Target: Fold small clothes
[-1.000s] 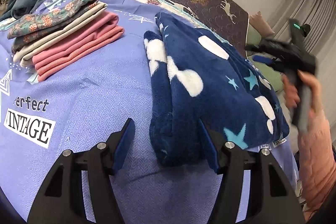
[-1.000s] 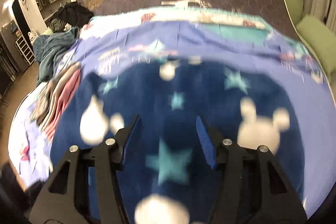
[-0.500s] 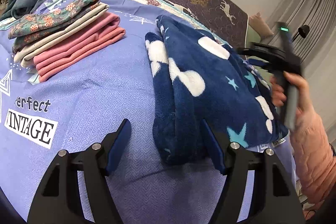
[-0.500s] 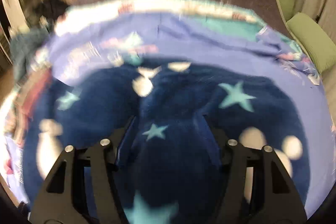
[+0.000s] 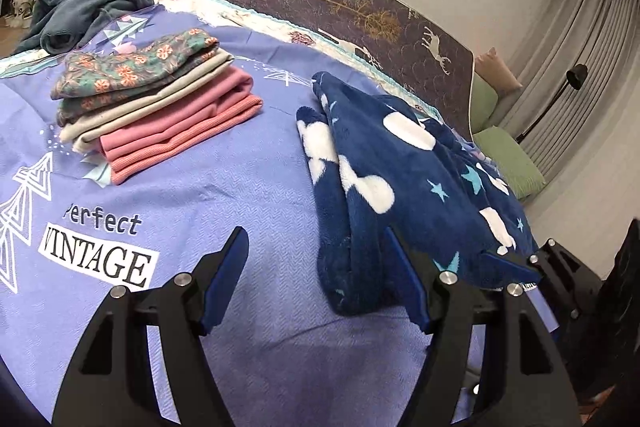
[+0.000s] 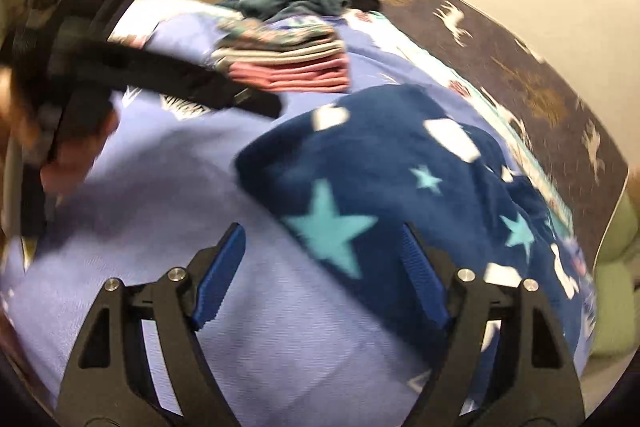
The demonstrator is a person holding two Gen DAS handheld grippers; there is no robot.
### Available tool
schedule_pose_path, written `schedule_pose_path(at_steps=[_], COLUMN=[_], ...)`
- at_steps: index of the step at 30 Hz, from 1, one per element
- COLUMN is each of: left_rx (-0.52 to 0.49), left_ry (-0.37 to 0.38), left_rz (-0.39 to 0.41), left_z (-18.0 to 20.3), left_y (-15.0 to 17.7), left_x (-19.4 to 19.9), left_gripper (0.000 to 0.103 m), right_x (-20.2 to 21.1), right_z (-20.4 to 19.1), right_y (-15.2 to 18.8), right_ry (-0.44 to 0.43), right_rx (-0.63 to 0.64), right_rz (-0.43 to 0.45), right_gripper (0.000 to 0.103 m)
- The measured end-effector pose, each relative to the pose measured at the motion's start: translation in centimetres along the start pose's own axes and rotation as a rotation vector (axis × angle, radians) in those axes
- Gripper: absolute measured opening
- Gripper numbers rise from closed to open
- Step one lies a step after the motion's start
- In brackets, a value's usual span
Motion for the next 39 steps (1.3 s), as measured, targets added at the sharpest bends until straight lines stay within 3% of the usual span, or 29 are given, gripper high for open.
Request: schedule_pose_path(at_steps=[5,8,12,14,16,18,22,24,28,30,32,35,39], left_rx=[0.017,0.020,0.041,0.060,0.115,0.148,0.150,0.123,0.079,0.091,0.104,0.096,0.071], left_ry=[0.004,0.044,0.183,0.286,0.394,0.452,0.477,0.451,0.425,0.428,0.418,0.397,0.398], left_rz=[0.000,-0.018,-0.087,-0.134,-0.195,-0.249,-0.270,-0.277,-0.283,-0.291,-0.287,-0.261,-0.234], left_z=[-1.0,-1.6,-2.8,-3.1,-2.8,-2.4,-1.4,-0.8,0.0,0.1,0.0,0.5,2.8], left_y=[-0.3,-1.0,-3.1,-4.2,-5.2,-5.8,-7.2,-7.7,-8.0,-8.2,-8.4,-9.2,-11.0], left_x=[0.0,-0.9,-3.9,-5.9,-8.2,-10.3,-12.5,-13.3,-14.1,-14.4,-14.4,-13.6,-12.0], left_gripper=[0.070,0.070,0.071,0.070,0.070,0.070,0.070,0.069,0.054,0.044,0.038,0.032,0.032], right_x=[-2.6,-4.1,-4.7,-4.8,-5.0,-5.3,-5.8,-6.0,-6.3,-6.4,-6.1,-4.7,-2.5], right_z=[-0.4,0.0,-0.1,-0.5,-0.7,-0.4,0.1,0.1,0.6,0.8,1.3,3.1,5.6], right_y=[-0.7,-1.1,-2.0,-2.4,-2.7,-2.9,-3.4,-3.5,-3.8,-4.0,-4.2,-4.6,-5.1], right_ry=[0.113,0.171,0.190,0.206,0.203,0.191,0.166,0.165,0.155,0.150,0.167,0.109,0.059], right_rx=[0.057,0.076,0.088,0.113,0.116,0.102,0.056,0.045,0.022,0.013,-0.008,-0.117,-0.240], right_rz=[-0.026,-0.038,-0.020,-0.007,-0.001,-0.004,-0.016,-0.016,-0.016,-0.015,-0.003,0.041,0.092], right_gripper=[0.082,0.083,0.083,0.083,0.083,0.083,0.082,0.082,0.082,0.068,0.042,0.031,0.029])
Point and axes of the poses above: each gripper's, at about its wrist camera, not at the fingertips, and x roughly against the way its jaws point, z to its right, y to its underside, the point moved 9 cm from there along -x, roughly the way its jaws point, and after that the axes turned 7 degrees about -z, right-handed, at the moved point
